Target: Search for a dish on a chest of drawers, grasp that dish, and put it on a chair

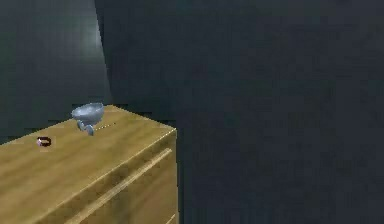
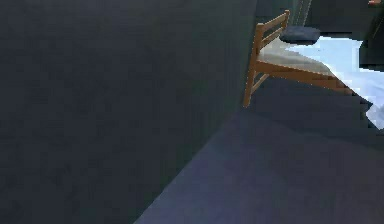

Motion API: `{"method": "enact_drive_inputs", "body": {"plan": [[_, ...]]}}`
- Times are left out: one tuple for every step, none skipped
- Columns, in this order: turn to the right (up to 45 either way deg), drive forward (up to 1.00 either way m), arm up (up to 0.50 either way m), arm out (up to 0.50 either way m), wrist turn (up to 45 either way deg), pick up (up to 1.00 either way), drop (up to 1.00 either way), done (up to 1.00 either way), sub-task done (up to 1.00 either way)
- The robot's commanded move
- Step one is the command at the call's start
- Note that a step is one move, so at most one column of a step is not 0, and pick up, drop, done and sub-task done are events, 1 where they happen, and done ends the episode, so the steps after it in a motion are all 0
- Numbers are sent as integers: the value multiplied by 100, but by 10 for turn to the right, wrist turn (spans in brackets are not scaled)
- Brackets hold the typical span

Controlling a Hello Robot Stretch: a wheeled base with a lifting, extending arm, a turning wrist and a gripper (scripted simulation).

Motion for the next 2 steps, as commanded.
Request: {"method": "enact_drive_inputs", "body": {"plan": [[0,45,0,0,0,0,0,0,0],[-450,0,0,0,0,0,0,0,0]]}}
